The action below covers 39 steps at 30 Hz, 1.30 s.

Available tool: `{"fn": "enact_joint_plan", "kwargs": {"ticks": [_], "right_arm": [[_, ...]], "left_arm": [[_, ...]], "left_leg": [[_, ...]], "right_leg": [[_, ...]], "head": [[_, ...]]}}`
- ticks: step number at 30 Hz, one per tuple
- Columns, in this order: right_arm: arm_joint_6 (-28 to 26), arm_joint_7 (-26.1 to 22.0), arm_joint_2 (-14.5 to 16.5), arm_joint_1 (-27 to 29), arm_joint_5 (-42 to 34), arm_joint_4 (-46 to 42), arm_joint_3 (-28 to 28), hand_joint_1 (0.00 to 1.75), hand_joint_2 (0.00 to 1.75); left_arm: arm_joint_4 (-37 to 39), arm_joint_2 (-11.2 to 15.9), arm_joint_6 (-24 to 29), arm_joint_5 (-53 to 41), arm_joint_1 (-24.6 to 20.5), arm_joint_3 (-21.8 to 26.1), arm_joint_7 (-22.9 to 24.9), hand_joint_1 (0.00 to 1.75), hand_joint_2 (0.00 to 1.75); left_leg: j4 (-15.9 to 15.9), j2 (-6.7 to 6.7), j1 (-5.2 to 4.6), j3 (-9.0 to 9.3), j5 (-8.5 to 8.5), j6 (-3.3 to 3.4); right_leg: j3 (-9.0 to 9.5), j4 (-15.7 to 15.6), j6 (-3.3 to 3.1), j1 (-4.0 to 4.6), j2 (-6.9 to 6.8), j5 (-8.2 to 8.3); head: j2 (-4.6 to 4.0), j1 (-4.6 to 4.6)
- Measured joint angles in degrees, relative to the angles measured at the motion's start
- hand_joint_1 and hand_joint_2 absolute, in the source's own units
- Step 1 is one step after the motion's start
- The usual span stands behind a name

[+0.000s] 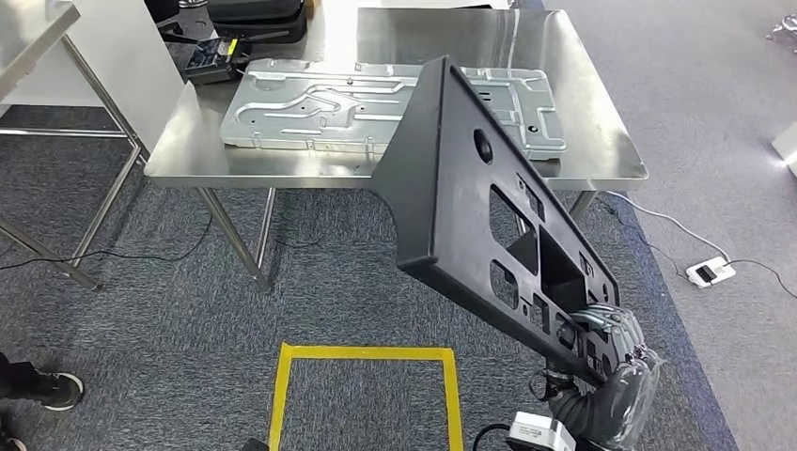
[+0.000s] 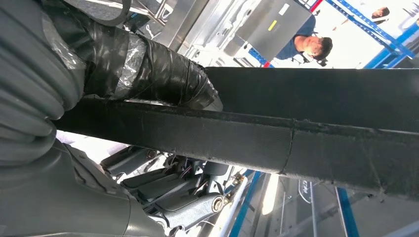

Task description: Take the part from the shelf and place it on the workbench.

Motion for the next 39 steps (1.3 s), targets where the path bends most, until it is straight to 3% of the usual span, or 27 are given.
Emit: {"fn": "enact_joint_plan", "kwargs": {"ticks": [1, 2, 4, 5, 6, 9, 11, 12, 14, 15, 16, 17, 19, 21, 25, 27, 28, 30, 31, 32, 34, 36, 39], "right_arm": [[0.00, 0.00, -0.03, 0.02, 0.00, 0.07, 0.00, 1.75, 1.75], [0.00, 0.00, -0.08, 0.02, 0.00, 0.10, 0.00, 1.75, 1.75], [0.00, 0.02, -0.19, 0.00, 0.00, 0.14, 0.01, 1.75, 1.75], [0.00, 0.05, -0.23, -0.04, 0.01, 0.16, 0.06, 1.75, 1.75], [0.00, 0.11, -0.26, -0.05, 0.01, 0.21, 0.12, 1.75, 1.75], [0.00, 0.28, -0.33, -0.03, 0.03, 0.27, 0.26, 1.75, 1.75], [0.00, 0.30, -0.34, -0.07, 0.07, 0.26, 0.31, 1.75, 1.75], [0.00, 0.31, -0.34, -0.10, 0.08, 0.26, 0.33, 1.75, 1.75], [0.00, 0.33, -0.36, -0.11, 0.09, 0.27, 0.37, 1.75, 1.75], [0.00, 0.36, -0.37, -0.09, 0.09, 0.28, 0.38, 1.75, 1.75], [0.00, 0.37, -0.38, -0.06, 0.09, 0.28, 0.39, 1.75, 1.75], [0.00, 0.38, -0.40, -0.04, 0.08, 0.28, 0.39, 1.75, 1.75], [0.00, 0.39, -0.42, -0.04, 0.06, 0.28, 0.39, 1.75, 1.75], [0.00, 0.35, -0.43, -0.08, 0.04, 0.31, 0.39, 1.75, 1.75], [0.00, 0.28, -0.45, -0.13, 0.04, 0.24, 0.39, 1.75, 1.75], [-0.01, 0.23, -0.50, -0.26, 0.06, 0.11, 0.39, 1.75, 1.75], [-0.01, 0.20, -0.56, -0.33, 0.08, 0.07, 0.39, 1.75, 1.75], [-0.02, 0.15, -0.72, -0.41, 0.10, 0.10, 0.39, 1.75, 1.75], [-0.02, 0.16, -0.80, -0.38, 0.13, 0.12, 0.39, 1.75, 1.75], [-0.01, 0.17, -0.85, -0.36, 0.18, 0.13, 0.39, 1.75, 1.75], [0.00, 0.17, -0.96, -0.43, 0.27, 0.13, 0.39, 1.75, 1.75], [0.00, 0.17, -1.06, -0.61, 0.33, 0.11, 0.39, 1.75, 1.75], [-0.01, 0.19, -1.14, -0.80, 0.37, 0.06, 0.39, 1.75, 1.75]], "left_arm": [[0.00, 0.00, 0.00, 0.00, 0.05, 0.00, 0.01, 0.00, 1.75], [0.00, -0.01, 0.00, 0.00, 0.08, 0.00, 0.01, 0.00, 1.75], [0.00, -0.02, 0.00, -0.01, 0.09, 0.00, 0.01, 0.00, 1.75], [0.00, -0.02, 0.00, -0.01, 0.04, 0.00, -0.01, 0.00, 1.75], [0.00, -0.02, 0.00, -0.02, -0.01, 0.00, -0.03, 0.00, 1.75], [0.00, -0.02, -0.01, -0.04, -0.15, 0.00, -0.11, 0.00, 1.75], [0.00, -0.02, -0.01, -0.13, -0.22, -0.01, -0.15, 0.00, 1.75], [0.00, -0.02, -0.01, -0.21, -0.24, -0.01, -0.16, 0.00, 1.75], [0.00, -0.02, -0.04, -0.40, -0.20, -0.03, -0.17, 0.00, 1.75], [0.00, -0.02, -0.05, -0.49, -0.11, -0.03, -0.16, 0.00, 1.75], [0.00, -0.02, -0.07, -0.54, -0.01, -0.04, -0.16, 0.00, 1.75], [0.00, -0.02, -0.08, -0.57, 0.06, -0.04, -0.16, 0.00, 1.75], [0.00, -0.02, -0.08, -0.59, 0.09, -0.04, -0.16, 0.00, 1.75], [0.00, 0.03, -0.08, -0.59, -0.02, -0.07, -0.16, 0.00, 1.75], [0.00, 0.07, -0.11, -0.62, -0.10, -0.21, -0.16, 0.00, 1.75], [0.00, 0.06, -0.10, -0.63, -0.12, -0.27, -0.17, 0.00, 1.75], [0.00, 0.05, -0.10, -0.63, -0.15, -0.33, -0.19, 0.00, 1.75], [0.00, 0.05, -0.10, -0.64, -0.17, -0.44, -0.19, 0.00, 1.75], [0.00, 0.05, -0.09, -0.66, -0.11, -0.48, -0.19, 0.00, 1.75], [0.00, 0.06, -0.05, -0.67, -0.04, -0.50, -0.20, 0.00, 1.75], [0.00, 0.05, 0.01, -0.68, 0.05, -0.52, -0.25, 0.00, 1.75], [0.00, 0.02, 0.02, -0.68, -0.09, -0.60, -0.32, 0.00, 1.75], [0.00, 0.02, 0.04, -0.68, -0.28, -0.79, -0.34, 0.00, 1.75]], "left_leg": [[0.01, -0.03, 0.02, 0.49, -0.40, -0.08], [0.01, -0.07, 0.05, 1.14, -0.87, -0.21], [0.00, -0.16, 0.05, 2.45, -1.90, -0.66], [0.04, -0.21, -0.01, 2.88, -2.40, -0.99], [0.01, -0.22, -0.08, 3.11, -2.75, -1.32], [-0.46, -0.12, -0.13, 3.66, -3.37, -2.27], [1.25, -0.05, -0.05, 3.43, -4.59, -2.77], [3.88, -0.05, 0.00, 2.28, -5.87, -2.96], [11.83, -0.05, 0.01, -2.32, -8.84, -3.10], [15.16, -0.05, 0.01, -4.64, -9.47, -3.11], [16.72, -0.05, 0.00, -6.22, -8.93, -3.05], [15.95, -0.05, -0.02, -6.70, -7.11, -2.89], [9.22, -0.06, -0.13, -5.02, -1.60, -2.24], [3.23, -0.04, -0.44, -2.80, 1.19, -1.63], [0.97, -0.14, -0.64, -1.59, 0.89, -0.78], [-0.04, -0.20, -0.26, -0.69, 0.96, -0.30], [-0.28, -0.19, -0.19, -0.27, 0.87, -0.14], [-0.34, -0.16, -0.23, 0.36, 0.32, 0.05], [-0.33, -0.18, -0.25, 0.79, -0.07, 0.05], [-0.33, -0.21, -0.26, 1.37, -0.52, 0.00], [-0.34, -0.28, -0.26, 2.72, -1.57, -0.22], [-0.33, -0.33, -0.41, 3.61, -2.54, -0.70], [-0.70, -0.33, -0.55, 4.02, -3.20, -1.54]], "right_leg": [[-1.12, 0.64, 0.11, -0.13, -0.01, 1.01], [-1.04, -1.09, 0.16, -0.26, -0.03, 3.23], [1.38, -8.23, 0.09, -0.39, -0.13, 8.33], [2.74, -11.43, -0.10, -0.30, -0.14, 9.69], [3.55, -13.24, -0.34, -0.17, -0.14, 10.07], [4.28, -14.31, -1.35, -0.06, 0.06, 9.35], [5.12, -14.88, -2.18, -0.26, 0.08, 9.05], [5.61, -15.15, -2.57, -0.32, 0.01, 8.86], [6.22, -15.23, -3.06, -0.13, -0.11, 8.30], [6.52, -15.23, -3.17, -0.03, -0.06, 8.00], [6.90, -15.23, -3.21, 0.08, 0.04, 7.66], [7.41, -15.23, -3.21, 0.18, 0.16, 7.29], [8.56, -15.27, -3.05, 0.33, 0.32, 6.44], [9.23, -15.26, -2.54, 0.53, 0.40, 5.63], [9.93, -15.94, -1.27, 0.48, 0.33, 4.96], [9.20, -13.72, -0.66, 0.44, 0.21, 3.70], [7.57, -10.69, -0.44, 0.28, 0.19, 2.53], [2.49, -2.90, -0.06, 0.11, 0.15, 0.55], [0.40, -0.54, 0.03, 0.05, 0.15, 0.72], [-0.67, -0.37, 0.04, 0.01, 0.15, 2.16], [0.30, -6.10, -0.24, 0.02, 0.12, 7.60], [2.52, -12.21, -0.83, 0.32, 0.05, 10.77], [3.62, -14.36, -1.75, 0.63, 0.11, 10.28]], "head": [[0.00, -0.01], [0.00, -0.01], [-0.01, 0.01], [-0.01, 0.03], [-0.01, 0.02], [-0.01, -0.05], [-0.01, -0.06], [0.00, -0.07], [-0.01, -0.07], [-0.01, -0.06], [-0.01, -0.06], [0.00, -0.06], [0.00, -0.05], [-0.01, -0.05], [0.00, -0.08], [0.00, 0.03], [0.00, 0.09], [0.00, 0.13], [0.00, 0.13], [0.00, 0.11], [0.00, 0.13], [-0.01, 0.13], [0.00, 0.09]]}}
